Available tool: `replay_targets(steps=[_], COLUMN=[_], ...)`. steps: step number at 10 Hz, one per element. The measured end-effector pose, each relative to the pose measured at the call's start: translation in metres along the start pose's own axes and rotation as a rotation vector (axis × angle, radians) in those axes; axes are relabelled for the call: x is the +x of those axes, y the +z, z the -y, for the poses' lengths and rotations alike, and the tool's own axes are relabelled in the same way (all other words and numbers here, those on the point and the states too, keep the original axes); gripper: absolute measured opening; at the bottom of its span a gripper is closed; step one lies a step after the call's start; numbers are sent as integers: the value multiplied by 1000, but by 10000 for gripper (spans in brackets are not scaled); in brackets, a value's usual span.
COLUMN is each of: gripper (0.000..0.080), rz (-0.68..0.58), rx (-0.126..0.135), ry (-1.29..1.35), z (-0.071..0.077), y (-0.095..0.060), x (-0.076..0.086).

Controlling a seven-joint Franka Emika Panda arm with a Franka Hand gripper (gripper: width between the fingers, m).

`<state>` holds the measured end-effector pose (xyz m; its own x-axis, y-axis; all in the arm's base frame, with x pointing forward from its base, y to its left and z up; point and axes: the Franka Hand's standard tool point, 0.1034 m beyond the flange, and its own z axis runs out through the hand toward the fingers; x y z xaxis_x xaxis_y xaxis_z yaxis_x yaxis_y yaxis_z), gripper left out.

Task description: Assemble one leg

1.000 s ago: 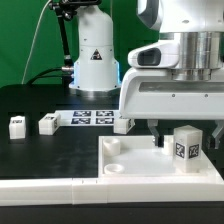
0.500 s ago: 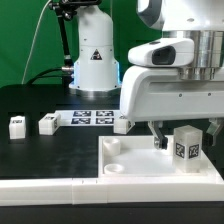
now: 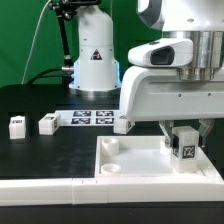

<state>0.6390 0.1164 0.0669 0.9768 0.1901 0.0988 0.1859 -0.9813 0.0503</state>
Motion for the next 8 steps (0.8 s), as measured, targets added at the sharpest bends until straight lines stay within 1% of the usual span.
replay_targets(steps=[2, 3, 4, 5, 6, 8], gripper=[292, 292, 292, 292, 294, 294], rz=[1, 1, 2, 7, 10, 12], rx=[5, 12, 13, 10, 3, -9], ry=[169, 340, 425, 535, 608, 722], z=[1, 5, 5, 2, -3, -7], y=[0, 0, 1, 1, 1, 1], x=[-1, -1, -1, -2, -3, -4])
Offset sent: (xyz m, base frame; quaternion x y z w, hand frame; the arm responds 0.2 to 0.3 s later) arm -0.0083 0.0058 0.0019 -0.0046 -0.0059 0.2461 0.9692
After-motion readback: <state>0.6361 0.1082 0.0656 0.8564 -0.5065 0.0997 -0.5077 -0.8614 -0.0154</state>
